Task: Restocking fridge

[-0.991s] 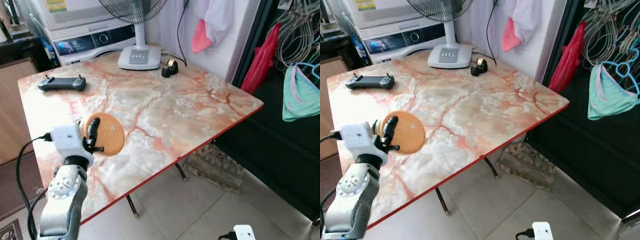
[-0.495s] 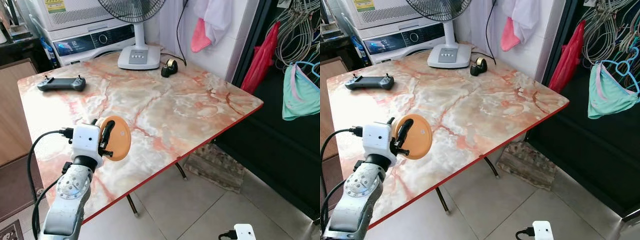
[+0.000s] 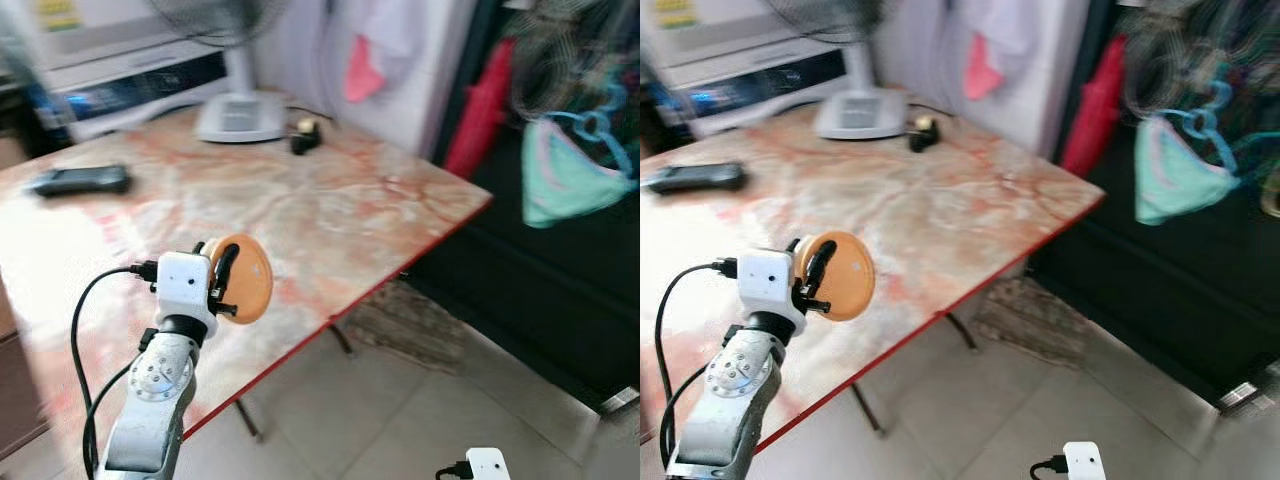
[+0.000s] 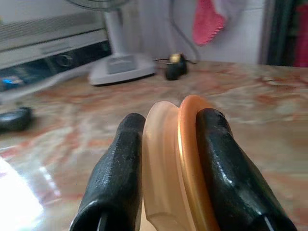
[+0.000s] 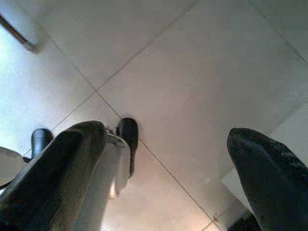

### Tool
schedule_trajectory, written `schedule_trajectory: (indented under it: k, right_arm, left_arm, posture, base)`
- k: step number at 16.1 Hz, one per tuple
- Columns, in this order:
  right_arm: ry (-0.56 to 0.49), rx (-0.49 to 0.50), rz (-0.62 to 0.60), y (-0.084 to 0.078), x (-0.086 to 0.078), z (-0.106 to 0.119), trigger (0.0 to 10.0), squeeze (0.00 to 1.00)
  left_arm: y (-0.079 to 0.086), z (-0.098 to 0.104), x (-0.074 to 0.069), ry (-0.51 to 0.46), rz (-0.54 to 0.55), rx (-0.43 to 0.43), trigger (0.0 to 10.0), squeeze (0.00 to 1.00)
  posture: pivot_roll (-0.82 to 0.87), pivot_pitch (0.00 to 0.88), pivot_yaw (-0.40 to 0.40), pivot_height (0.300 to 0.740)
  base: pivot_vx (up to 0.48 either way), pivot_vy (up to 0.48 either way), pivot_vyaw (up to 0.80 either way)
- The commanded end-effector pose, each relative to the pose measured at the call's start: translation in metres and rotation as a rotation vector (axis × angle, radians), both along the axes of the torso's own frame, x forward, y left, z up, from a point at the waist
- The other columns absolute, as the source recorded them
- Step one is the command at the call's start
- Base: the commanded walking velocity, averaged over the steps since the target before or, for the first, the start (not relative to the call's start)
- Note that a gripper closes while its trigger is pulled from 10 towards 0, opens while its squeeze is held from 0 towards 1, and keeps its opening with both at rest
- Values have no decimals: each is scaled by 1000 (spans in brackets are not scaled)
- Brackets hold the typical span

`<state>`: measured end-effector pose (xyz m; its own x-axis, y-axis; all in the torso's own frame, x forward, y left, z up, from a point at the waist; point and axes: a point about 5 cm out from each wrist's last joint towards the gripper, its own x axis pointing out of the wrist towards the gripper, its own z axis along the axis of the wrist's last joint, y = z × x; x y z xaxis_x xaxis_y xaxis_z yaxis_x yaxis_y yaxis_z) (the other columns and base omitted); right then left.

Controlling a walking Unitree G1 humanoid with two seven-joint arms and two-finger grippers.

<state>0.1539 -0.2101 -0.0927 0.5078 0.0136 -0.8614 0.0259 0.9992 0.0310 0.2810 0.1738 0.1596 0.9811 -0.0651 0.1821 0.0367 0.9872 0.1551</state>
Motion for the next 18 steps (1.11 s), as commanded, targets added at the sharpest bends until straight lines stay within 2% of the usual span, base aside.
schedule_trajectory:
  k: [1, 2, 5, 18]
  right_arm:
    - [13, -1, 2, -1, -2, -1, 10000, 0]
    - [12, -1, 3, 0, -2, -1, 10000, 0]
    - [15, 2, 1, 0, -2, -1, 10000, 0]
    - [14, 6, 2, 0, -1, -1, 10000, 0]
  left_arm:
    - [3, 6, 1, -28, 8, -28, 10000, 0]
    - [3, 8, 2, -34, 9, -54, 10000, 0]
    - [1, 11, 5, -49, 13, -36, 10000, 0]
    - [-1, 12, 7, -49, 1, -74, 10000, 0]
  posture:
    - [68, 0, -6, 740]
    - [66, 0, -5, 740]
    - [63, 0, -3, 740]
    - [65, 0, -3, 740]
  base:
    - [0, 0, -800]
    - [0, 0, -800]
    - [0, -160, -800]
    - [0, 0, -800]
